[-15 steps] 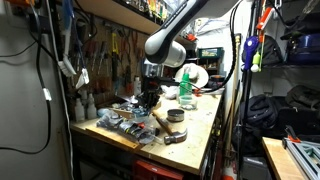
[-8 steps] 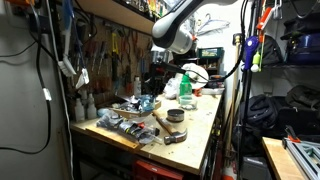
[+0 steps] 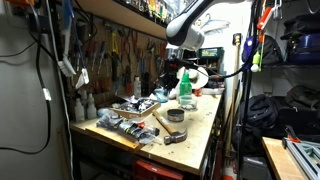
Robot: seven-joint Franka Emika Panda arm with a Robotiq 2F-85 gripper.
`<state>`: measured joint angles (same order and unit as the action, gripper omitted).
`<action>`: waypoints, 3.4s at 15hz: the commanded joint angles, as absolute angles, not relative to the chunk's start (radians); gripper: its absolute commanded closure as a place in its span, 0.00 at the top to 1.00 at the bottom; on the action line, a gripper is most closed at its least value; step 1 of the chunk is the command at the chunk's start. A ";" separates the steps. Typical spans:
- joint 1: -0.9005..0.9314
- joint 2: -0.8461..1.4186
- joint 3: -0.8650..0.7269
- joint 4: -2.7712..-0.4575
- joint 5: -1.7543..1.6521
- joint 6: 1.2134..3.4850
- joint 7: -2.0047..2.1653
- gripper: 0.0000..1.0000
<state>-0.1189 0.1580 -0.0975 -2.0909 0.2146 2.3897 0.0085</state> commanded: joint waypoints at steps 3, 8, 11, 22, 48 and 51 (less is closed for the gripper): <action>-0.147 0.182 -0.121 -2.097 0.223 2.411 0.021 0.03; -0.161 0.246 -0.126 -2.072 0.225 2.430 0.027 0.03; -0.170 0.278 -0.125 -2.058 0.228 2.442 0.021 0.03; -0.175 0.341 -0.120 -2.026 0.211 2.486 0.016 0.52; -0.060 0.031 -0.033 -2.344 -0.015 2.445 -0.361 1.00; -0.052 0.062 -0.029 -2.336 -0.085 2.433 -0.340 1.00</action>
<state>-0.0637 0.0368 -0.0280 -2.3413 -0.0258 2.4467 -0.3617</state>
